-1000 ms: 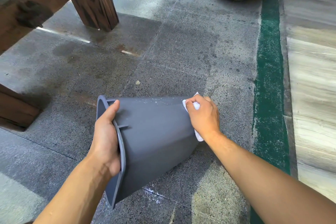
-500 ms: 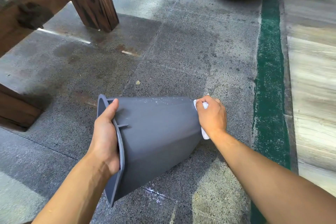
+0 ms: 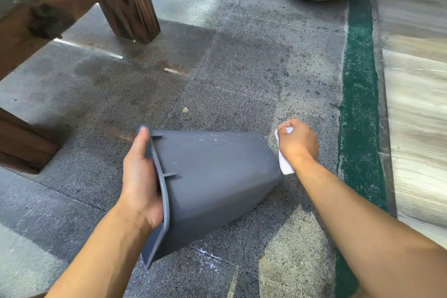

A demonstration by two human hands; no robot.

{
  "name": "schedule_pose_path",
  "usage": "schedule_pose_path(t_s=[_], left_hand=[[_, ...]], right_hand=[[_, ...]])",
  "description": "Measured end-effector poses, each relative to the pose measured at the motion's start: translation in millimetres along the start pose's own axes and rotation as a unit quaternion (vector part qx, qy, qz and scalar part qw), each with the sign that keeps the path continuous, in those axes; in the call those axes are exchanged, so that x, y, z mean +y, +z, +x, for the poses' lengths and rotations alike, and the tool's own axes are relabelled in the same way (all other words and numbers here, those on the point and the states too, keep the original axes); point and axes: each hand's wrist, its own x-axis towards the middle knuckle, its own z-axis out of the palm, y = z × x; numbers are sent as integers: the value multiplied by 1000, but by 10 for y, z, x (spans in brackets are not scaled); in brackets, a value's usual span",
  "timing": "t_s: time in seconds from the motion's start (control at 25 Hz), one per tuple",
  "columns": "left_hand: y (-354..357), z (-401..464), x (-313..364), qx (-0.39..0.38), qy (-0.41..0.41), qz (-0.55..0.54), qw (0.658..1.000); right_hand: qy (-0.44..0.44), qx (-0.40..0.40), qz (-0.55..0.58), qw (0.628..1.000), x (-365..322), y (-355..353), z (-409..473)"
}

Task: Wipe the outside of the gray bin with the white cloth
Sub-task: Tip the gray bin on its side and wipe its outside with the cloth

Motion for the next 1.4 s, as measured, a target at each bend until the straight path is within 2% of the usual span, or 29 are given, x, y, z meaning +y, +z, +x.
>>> schedule_pose_path(t_s=[0.16, 0.32, 0.48, 0.68, 0.92, 1.4], left_hand=[[1, -31, 3, -1, -10, 16, 1000], [53, -48, -44, -28, -23, 42, 998], [118, -69, -110, -37, -9, 72, 997], [193, -65, -191, -53, 41, 32, 997], [246, -54, -265, -39, 122, 27, 991], [241, -114, -304, -49, 110, 37, 992]], right_hand=[[-69, -76, 191, 976, -527, -175, -302], [-159, -136, 248, 946, -876, -186, -815], [-213, -105, 202, 950, -1014, -126, -1218], [-232, -84, 155, 957, -1136, -50, -1445], [-251, -59, 168, 951, -1120, 6, -1590], [-233, -62, 138, 961, -1054, 85, -1546]])
